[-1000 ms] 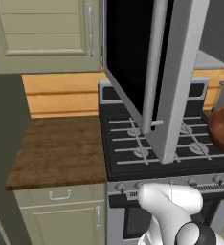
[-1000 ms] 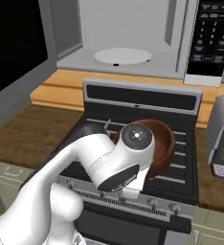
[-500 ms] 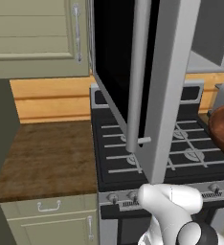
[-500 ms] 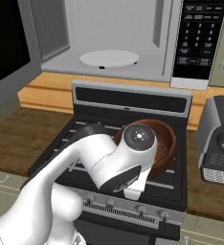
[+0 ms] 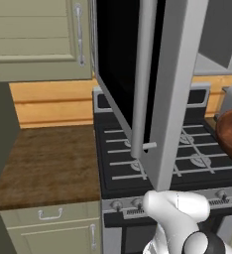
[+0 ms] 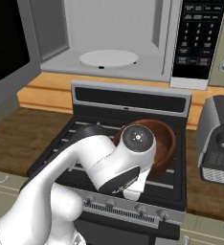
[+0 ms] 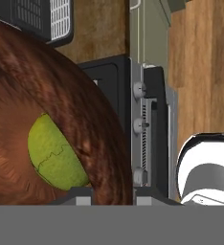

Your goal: Pick the lime from the sink and place it in the bowl. Then pick the bowl and place it in the microwave. Then close the microwave door and press the start button.

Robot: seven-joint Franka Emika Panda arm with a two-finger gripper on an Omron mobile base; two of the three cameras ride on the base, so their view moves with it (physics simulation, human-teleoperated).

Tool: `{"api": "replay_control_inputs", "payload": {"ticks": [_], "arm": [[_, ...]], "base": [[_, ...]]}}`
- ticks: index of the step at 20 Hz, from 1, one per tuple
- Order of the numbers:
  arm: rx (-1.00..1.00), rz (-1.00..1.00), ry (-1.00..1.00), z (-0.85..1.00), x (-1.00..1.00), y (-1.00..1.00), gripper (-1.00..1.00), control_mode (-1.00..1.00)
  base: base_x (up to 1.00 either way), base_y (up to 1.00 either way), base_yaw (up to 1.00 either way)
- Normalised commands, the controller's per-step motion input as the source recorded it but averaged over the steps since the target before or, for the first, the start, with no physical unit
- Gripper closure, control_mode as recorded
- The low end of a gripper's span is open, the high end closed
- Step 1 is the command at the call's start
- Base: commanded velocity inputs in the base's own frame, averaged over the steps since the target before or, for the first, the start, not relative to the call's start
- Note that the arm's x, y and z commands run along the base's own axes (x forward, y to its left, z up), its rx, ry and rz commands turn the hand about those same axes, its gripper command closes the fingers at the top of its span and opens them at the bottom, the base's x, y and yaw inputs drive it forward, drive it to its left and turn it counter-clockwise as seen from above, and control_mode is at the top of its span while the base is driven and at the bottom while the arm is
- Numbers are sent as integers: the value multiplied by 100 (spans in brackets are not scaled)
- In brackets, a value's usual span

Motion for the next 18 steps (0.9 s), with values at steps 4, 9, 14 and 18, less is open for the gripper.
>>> {"api": "replay_control_inputs", "payload": {"ticks": [4, 9, 14, 18], "arm": [[0, -3, -2, 2, -8, 0, 100, -100], [0, 0, -19, 39, -80, 4, 100, -100], [0, 2, -4, 48, -36, 36, 100, -100], [-2, 6, 0, 47, -5, 52, 100, -100]], "base": [[0, 0, -2], [0, 0, 0], [0, 0, 0], [0, 0, 0]]}}
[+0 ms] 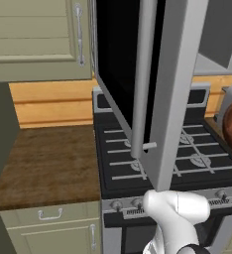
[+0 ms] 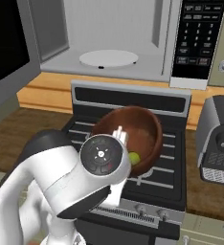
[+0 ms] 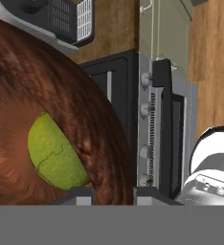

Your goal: Pick the lime from the sink and place it in the bowl. Then pick the bowl and place it in the microwave. Then close the microwave door and press the start button.

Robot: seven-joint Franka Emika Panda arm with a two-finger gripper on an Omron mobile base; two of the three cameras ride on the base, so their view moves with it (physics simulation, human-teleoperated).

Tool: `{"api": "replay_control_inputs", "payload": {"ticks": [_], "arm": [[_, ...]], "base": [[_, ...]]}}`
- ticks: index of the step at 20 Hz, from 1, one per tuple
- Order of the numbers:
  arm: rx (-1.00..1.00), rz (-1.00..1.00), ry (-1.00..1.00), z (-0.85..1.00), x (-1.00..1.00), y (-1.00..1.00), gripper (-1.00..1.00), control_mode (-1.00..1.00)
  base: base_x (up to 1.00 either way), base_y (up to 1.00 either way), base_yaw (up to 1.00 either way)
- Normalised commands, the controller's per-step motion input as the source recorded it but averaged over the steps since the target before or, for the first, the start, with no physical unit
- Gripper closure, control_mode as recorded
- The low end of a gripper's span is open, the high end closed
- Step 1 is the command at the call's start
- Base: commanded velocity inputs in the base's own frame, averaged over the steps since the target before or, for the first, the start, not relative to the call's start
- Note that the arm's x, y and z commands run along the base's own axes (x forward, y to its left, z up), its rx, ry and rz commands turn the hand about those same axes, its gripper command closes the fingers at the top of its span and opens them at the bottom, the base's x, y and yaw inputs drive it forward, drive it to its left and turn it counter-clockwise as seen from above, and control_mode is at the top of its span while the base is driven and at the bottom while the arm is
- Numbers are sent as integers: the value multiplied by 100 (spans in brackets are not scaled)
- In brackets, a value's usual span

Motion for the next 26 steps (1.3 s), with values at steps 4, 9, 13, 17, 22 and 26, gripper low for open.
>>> {"api": "replay_control_inputs", "payload": {"ticks": [4, 9, 13, 17, 22, 26], "arm": [[0, 9, 0, 75, -2, 33, 100, -100], [0, 12, 1, 79, 3, 40, 100, -100], [0, 13, 3, 64, 27, 38, 100, -100], [0, 11, 0, 48, 39, 44, 100, -100], [0, 11, 0, 35, 53, 36, 100, -100], [0, 12, -1, 17, 76, 13, 100, -100]], "base": [[0, 0, 0], [0, 0, 0], [0, 0, 0], [0, 0, 0], [0, 0, 0], [0, 0, 0]]}}
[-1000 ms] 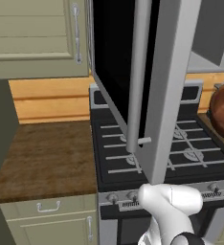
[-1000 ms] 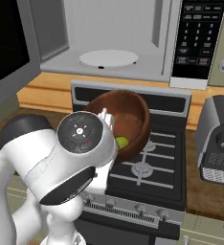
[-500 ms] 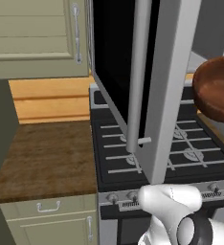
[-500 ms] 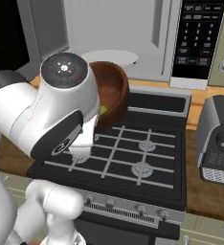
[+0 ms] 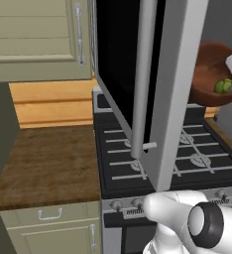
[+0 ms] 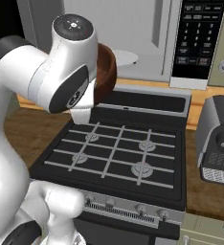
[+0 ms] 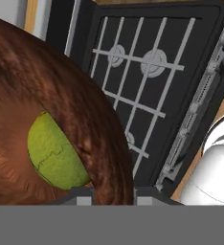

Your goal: Pick the lime from the sink and place it in the bowl. Then pick the bowl and place it in the microwave. Then close the microwave door and press the start button.

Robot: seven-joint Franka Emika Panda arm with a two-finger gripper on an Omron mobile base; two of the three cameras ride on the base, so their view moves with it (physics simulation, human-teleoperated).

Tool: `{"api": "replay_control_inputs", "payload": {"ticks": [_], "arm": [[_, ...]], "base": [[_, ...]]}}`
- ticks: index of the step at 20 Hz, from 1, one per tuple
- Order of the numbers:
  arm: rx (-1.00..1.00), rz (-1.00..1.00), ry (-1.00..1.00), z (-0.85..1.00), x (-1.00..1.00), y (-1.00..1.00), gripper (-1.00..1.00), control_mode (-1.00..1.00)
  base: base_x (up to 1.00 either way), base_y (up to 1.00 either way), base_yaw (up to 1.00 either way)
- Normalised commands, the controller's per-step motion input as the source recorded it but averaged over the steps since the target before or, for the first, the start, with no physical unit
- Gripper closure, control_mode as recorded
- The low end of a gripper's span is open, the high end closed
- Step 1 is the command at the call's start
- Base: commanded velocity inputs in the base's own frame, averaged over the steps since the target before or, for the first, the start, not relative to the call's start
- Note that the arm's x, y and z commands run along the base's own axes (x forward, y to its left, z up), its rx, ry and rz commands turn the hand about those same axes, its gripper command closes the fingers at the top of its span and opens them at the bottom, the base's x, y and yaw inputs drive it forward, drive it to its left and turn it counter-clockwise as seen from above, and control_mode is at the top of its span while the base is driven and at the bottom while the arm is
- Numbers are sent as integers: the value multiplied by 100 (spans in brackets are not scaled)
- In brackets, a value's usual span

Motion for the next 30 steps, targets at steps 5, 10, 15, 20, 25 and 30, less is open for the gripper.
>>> {"api": "replay_control_inputs", "payload": {"ticks": [5, 10, 15, 20, 25, 30], "arm": [[0, 9, -7, 12, 59, 0, 100, -100], [3, 2, -2, 11, 78, 0, 100, -100], [7, 1, 0, 21, 77, 0, 100, -100], [7, 0, 0, 44, 58, 0, 100, -100], [5, 0, 0, 26, 55, 0, 100, -100], [0, 0, 0, -1, 57, 11, 100, -100]], "base": [[0, 0, 0], [0, 0, 0], [0, 0, 0], [0, 0, 0], [0, 0, 0], [0, 0, 0]]}}
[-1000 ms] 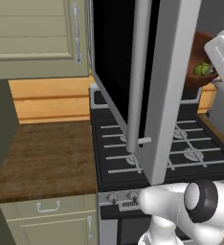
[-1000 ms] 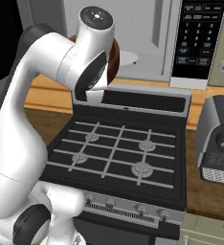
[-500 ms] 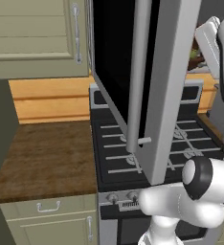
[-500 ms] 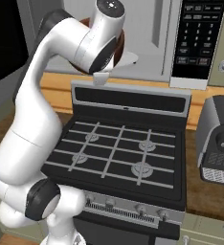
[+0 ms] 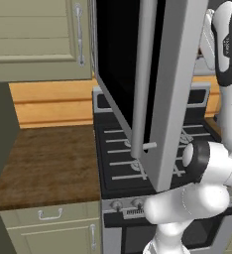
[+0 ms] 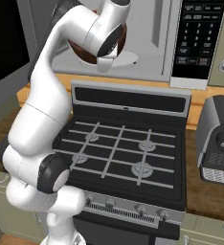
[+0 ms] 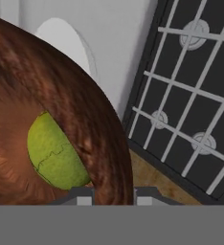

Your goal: Pick the lime from the sink and place it in the bowl. Then pick the bowl and place it in the microwave. Then close the microwave door and press the start button.

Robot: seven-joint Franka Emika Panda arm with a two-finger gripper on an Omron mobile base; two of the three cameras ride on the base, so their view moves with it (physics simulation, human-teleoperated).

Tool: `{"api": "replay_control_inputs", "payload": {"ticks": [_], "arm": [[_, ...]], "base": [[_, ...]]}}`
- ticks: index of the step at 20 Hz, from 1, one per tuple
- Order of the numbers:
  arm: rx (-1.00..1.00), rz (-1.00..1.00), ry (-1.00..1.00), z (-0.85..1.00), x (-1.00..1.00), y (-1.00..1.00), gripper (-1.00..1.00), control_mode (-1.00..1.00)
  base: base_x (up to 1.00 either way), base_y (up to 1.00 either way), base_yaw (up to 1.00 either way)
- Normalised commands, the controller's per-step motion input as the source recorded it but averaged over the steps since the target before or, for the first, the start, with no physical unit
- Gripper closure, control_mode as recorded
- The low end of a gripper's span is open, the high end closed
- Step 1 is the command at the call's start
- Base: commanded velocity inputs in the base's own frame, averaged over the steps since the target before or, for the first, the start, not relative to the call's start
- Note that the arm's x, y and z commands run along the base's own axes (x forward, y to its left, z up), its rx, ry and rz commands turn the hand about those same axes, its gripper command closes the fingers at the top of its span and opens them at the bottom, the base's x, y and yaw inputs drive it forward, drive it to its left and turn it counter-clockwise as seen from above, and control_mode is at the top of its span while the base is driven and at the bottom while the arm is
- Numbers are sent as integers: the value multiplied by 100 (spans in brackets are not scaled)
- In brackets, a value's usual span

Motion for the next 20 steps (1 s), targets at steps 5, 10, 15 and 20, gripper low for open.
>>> {"api": "replay_control_inputs", "payload": {"ticks": [5, 10, 15, 20], "arm": [[0, 0, 0, -17, 53, 10, 100, -100], [0, 0, 1, -20, 49, 0, 100, -100], [0, 0, 0, -5, 43, 0, 100, -100], [0, 0, 0, -7, 45, 0, 100, -100]], "base": [[0, 0, 0], [0, 0, 0], [0, 0, 0], [0, 0, 0]]}}
